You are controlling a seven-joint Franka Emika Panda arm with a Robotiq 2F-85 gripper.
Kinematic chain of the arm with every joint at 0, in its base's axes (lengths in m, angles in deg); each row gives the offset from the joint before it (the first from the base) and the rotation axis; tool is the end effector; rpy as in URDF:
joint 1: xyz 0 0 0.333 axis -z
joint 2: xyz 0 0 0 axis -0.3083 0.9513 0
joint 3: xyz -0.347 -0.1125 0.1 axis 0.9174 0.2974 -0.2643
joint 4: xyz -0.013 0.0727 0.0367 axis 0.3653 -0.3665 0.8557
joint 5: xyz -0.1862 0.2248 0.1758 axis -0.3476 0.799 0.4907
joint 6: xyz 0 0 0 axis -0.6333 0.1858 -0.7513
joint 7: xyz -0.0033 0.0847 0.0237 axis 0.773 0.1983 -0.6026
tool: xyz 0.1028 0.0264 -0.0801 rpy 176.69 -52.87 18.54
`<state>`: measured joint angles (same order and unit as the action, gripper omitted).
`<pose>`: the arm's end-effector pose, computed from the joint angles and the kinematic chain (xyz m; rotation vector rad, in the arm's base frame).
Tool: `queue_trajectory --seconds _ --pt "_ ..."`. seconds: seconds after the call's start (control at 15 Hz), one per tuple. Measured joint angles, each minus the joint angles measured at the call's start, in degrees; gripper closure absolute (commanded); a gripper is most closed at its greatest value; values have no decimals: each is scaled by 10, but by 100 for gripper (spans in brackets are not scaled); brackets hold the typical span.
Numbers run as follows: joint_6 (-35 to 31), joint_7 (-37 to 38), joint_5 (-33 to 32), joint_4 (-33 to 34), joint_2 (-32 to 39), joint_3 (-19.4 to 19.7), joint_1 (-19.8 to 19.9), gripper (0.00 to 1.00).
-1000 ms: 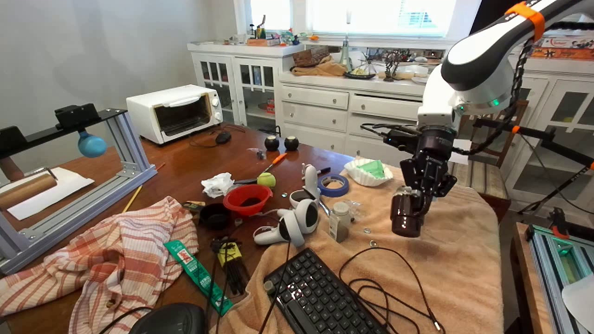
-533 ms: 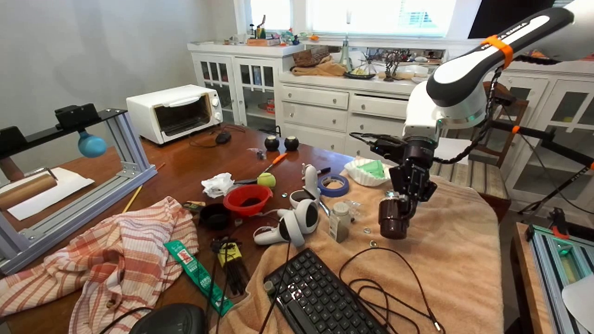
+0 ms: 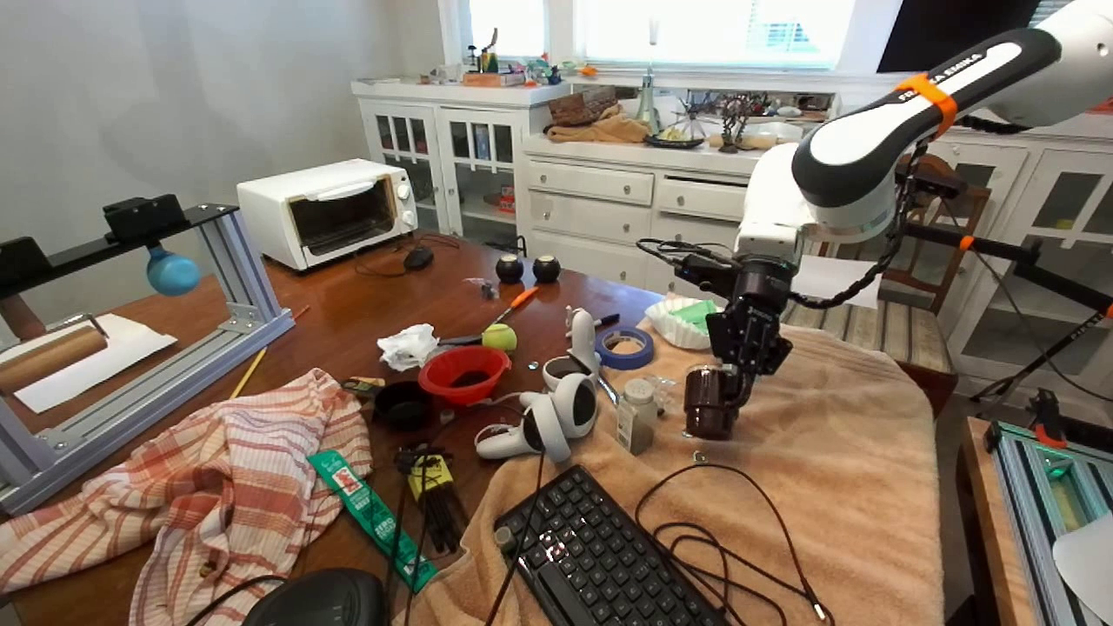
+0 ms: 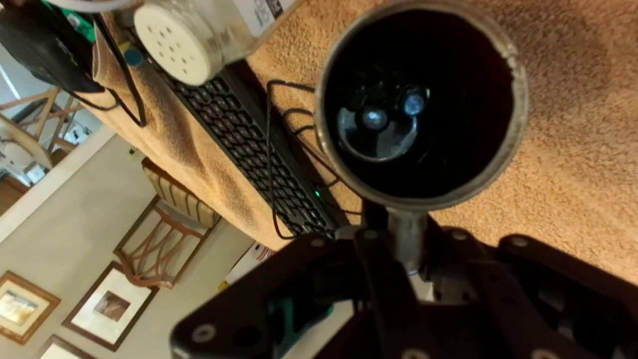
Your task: Pick up the blue masking tape and put it on the tabletop then pour the silver spoon out of the mug and put the mug on the tabletop.
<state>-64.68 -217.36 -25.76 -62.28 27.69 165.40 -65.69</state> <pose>0.3989 -0.1359 0.2827 -0.9099 -2.4408 -0.9572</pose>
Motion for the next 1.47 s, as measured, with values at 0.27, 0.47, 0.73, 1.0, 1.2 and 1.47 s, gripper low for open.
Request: queue_trajectory --seconds 0.27,0.47,0.73,1.0,1.2,1.47 --pt "-124 67 -17 -54 41 -34 23 96" --pt "-211 118 -19 -90 79 -52 31 96" --pt "-287 190 -19 -129 147 -94 58 96" --pt "-309 271 -19 -153 223 -189 130 96" --pt "-320 334 -18 -159 284 -269 188 96" --pt "-323 397 -18 -137 366 -308 216 96"
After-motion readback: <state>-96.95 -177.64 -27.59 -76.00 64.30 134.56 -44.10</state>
